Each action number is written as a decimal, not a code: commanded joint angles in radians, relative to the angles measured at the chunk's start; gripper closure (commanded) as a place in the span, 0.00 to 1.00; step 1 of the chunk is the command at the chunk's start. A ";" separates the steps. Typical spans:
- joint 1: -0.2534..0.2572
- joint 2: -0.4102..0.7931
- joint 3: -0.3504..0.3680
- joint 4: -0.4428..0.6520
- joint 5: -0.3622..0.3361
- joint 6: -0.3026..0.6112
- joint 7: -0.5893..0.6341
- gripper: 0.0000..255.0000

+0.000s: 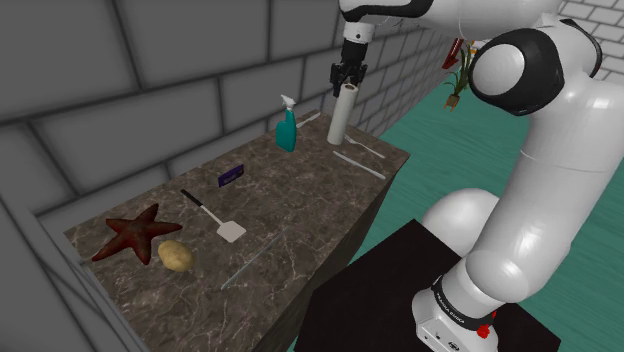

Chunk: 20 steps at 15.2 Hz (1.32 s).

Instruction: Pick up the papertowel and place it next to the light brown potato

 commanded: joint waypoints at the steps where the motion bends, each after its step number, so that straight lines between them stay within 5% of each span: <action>1: -0.001 0.003 0.000 0.036 0.000 -0.033 0.001 1.00; 20: -0.026 0.120 -0.001 0.474 0.017 -0.355 0.012 1.00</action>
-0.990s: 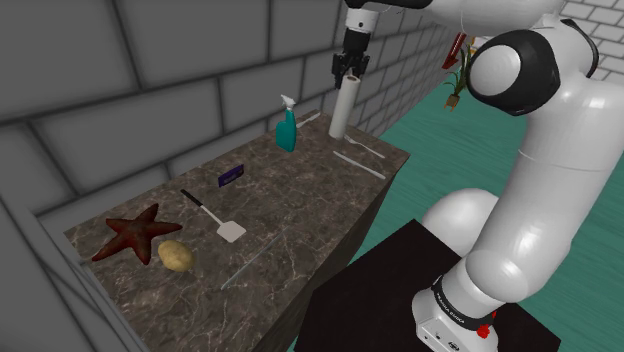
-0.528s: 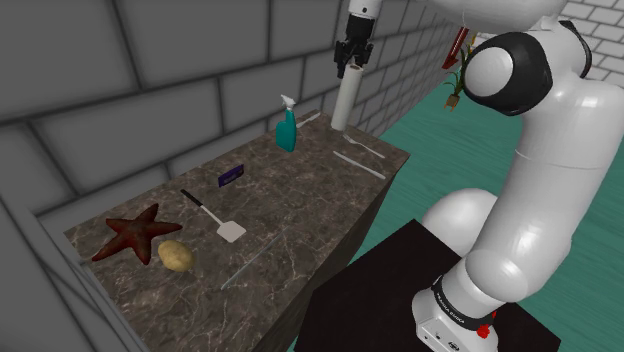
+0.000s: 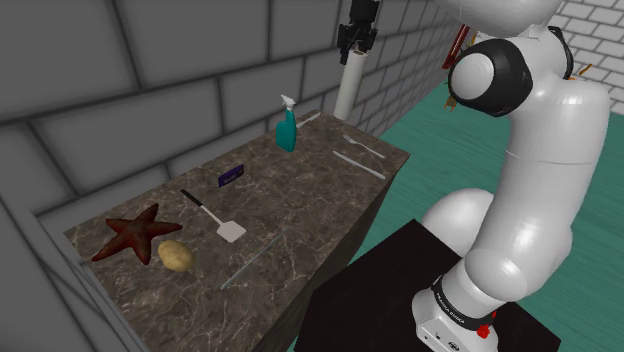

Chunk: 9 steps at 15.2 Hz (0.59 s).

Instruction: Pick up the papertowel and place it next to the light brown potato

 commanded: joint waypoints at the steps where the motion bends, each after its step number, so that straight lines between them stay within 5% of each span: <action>1: -0.005 0.028 0.001 0.076 0.004 -0.049 0.002 1.00; 3: -0.012 0.059 0.001 0.152 0.009 -0.093 0.004 1.00; 9: 0.101 -0.149 0.034 -0.164 -0.023 0.022 0.122 1.00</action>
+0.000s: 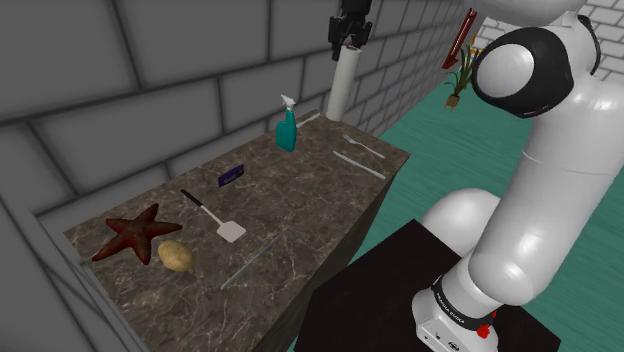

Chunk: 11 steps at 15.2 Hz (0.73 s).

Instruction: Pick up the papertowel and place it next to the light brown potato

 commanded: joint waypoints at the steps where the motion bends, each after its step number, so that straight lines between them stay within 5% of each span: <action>1: 0.034 -0.050 0.015 -0.073 -0.008 0.026 0.044 1.00; 11: 0.171 -0.211 0.110 -0.291 -0.022 0.095 0.269 1.00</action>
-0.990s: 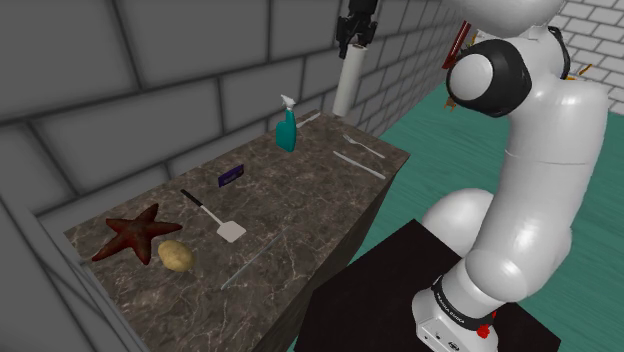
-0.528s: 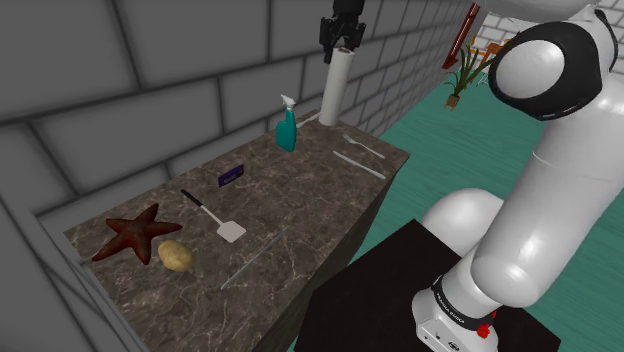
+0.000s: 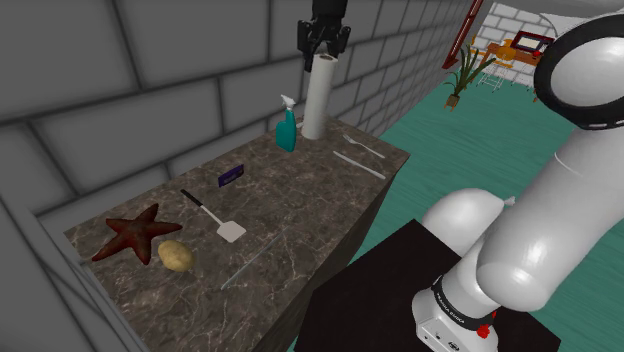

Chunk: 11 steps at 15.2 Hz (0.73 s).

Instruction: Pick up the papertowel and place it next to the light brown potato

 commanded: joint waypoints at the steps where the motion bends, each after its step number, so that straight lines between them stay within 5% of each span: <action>1: 0.025 -0.021 0.021 -0.025 0.000 0.008 0.047 1.00; 11: 0.149 -0.052 0.135 -0.068 0.002 0.033 0.284 1.00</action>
